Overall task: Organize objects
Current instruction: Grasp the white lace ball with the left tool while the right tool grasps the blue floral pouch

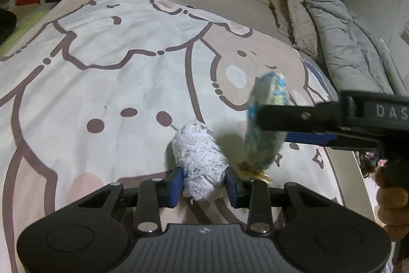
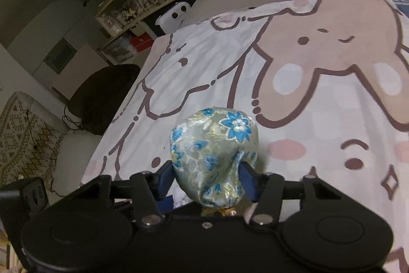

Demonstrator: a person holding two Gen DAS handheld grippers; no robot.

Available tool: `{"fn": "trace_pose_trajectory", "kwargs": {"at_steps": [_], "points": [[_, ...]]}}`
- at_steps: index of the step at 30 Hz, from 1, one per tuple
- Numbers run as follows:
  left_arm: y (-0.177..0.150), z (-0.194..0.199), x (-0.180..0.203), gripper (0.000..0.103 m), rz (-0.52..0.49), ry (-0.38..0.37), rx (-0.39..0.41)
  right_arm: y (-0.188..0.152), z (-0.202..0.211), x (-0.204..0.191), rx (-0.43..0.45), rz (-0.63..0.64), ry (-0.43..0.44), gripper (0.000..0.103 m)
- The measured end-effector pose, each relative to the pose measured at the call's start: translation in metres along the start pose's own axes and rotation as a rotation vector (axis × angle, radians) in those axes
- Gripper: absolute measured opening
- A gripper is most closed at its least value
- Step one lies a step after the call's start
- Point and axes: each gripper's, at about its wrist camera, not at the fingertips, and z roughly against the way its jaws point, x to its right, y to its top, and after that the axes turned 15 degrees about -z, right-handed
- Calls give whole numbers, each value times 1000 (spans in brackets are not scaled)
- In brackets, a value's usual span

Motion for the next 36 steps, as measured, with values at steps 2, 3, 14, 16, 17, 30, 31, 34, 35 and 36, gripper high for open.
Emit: {"fn": "trace_pose_trajectory", "kwargs": {"at_steps": [2,3,14,16,17,30,31,34,35,36], "points": [[-2,3,0,38,8,12,-6,-2,6,1,27,19,-53,50],[-2,4,0,38,10,20,-12,-3,8,3,30,26,-73,49],[0,2,4,65,-8,75,-6,-6,19,21,28,20,-118,43],[-1,-4,5,65,-12,77,-3,-6,19,24,33,3,-97,62],[-2,-7,4,65,-12,78,2,-6,19,25,34,-2,-87,66],[-1,-8,6,42,-93,89,-64,-15,-13,36,-1,-21,-75,88],[0,-5,7,42,-122,107,-69,-15,-16,35,-6,-15,-80,89],[-1,5,11,42,-192,153,-83,-15,-22,30,-24,12,-93,94],[-1,6,12,42,-203,157,-90,-15,-25,28,-29,24,-99,95],[-3,6,13,42,-216,164,-101,-15,-27,25,-32,37,-109,96]]}}
